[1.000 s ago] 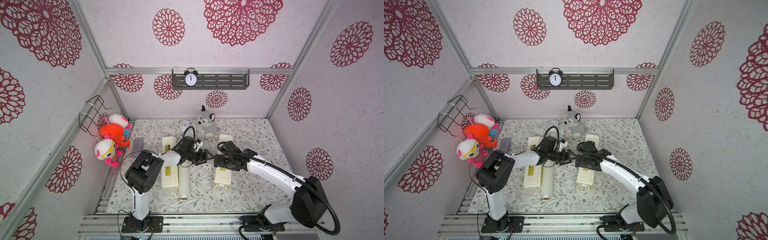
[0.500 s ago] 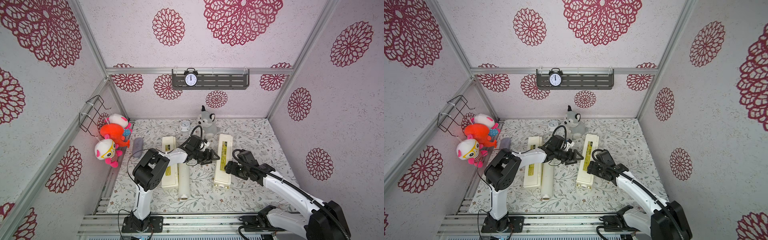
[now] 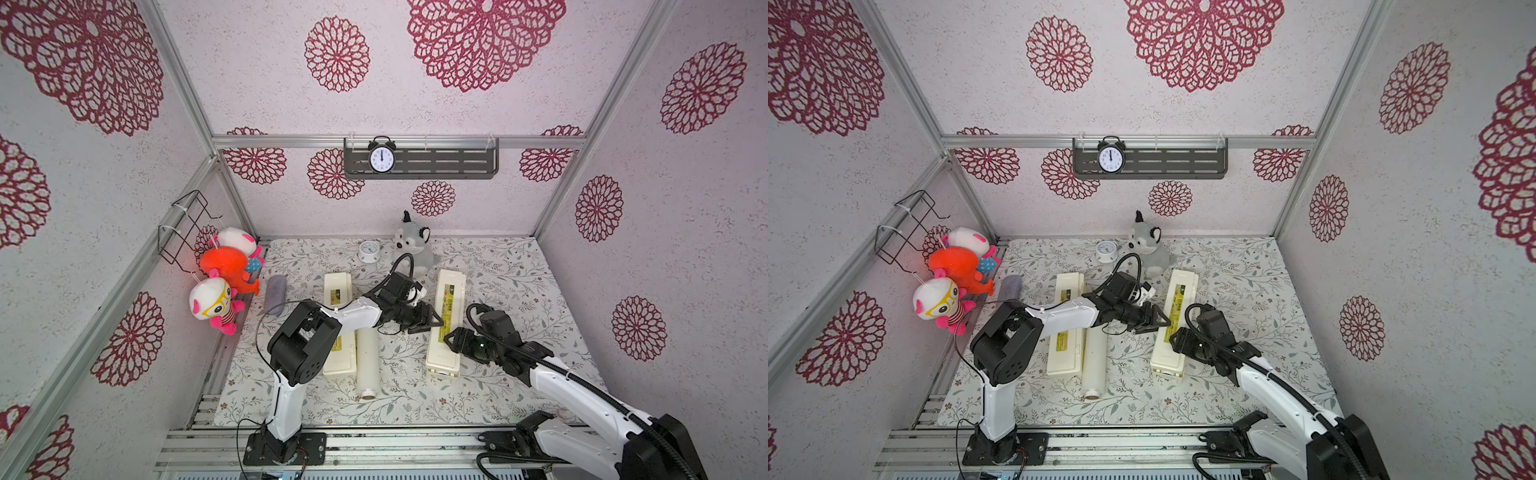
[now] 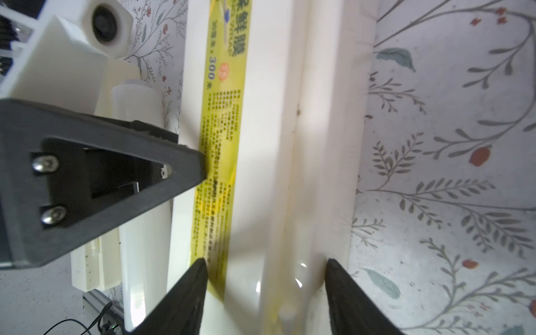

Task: Put plastic wrap rolls into dispensers
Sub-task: Close the lid on the plastic wrap cutting box.

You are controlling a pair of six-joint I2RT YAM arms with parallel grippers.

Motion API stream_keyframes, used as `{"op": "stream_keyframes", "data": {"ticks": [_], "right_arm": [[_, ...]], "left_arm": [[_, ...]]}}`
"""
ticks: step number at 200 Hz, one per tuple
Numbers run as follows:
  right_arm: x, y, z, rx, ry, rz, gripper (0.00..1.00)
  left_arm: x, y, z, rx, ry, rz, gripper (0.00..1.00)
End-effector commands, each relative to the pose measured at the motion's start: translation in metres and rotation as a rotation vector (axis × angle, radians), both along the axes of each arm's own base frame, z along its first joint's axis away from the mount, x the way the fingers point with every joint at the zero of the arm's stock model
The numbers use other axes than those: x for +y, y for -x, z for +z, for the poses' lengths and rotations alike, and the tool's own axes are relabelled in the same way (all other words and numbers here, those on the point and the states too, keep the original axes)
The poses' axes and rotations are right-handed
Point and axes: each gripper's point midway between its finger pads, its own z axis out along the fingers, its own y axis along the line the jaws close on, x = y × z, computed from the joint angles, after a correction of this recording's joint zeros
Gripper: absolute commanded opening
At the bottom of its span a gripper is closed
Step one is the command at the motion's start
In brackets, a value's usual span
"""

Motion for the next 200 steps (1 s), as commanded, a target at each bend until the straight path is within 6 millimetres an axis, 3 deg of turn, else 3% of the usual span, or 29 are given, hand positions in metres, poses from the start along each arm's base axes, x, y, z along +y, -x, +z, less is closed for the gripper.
{"op": "stream_keyframes", "data": {"ticks": [1, 57, 59, 62, 83, 200], "right_arm": [[0.010, 0.000, 0.013, -0.026, -0.074, 0.016, 0.64], [0.004, 0.006, 0.013, -0.023, -0.064, 0.007, 0.64], [0.004, 0.006, 0.013, -0.025, -0.066, 0.005, 0.64], [0.004, 0.007, 0.013, -0.024, -0.068, 0.006, 0.64], [0.006, 0.009, 0.016, -0.028, -0.085, 0.009, 0.63], [0.001, 0.011, 0.009, -0.021, -0.021, 0.020, 0.65]], "left_arm": [[-0.005, 0.011, 0.013, -0.011, 0.003, -0.007, 0.54], [-0.010, 0.021, 0.010, 0.008, 0.004, -0.016, 0.53], [-0.010, 0.021, 0.023, -0.012, 0.023, -0.018, 0.53], [-0.010, 0.022, 0.028, -0.019, 0.030, -0.019, 0.52], [-0.011, 0.024, 0.032, -0.024, 0.037, -0.024, 0.52], [-0.009, 0.031, 0.020, 0.001, 0.014, -0.023, 0.54]]}}
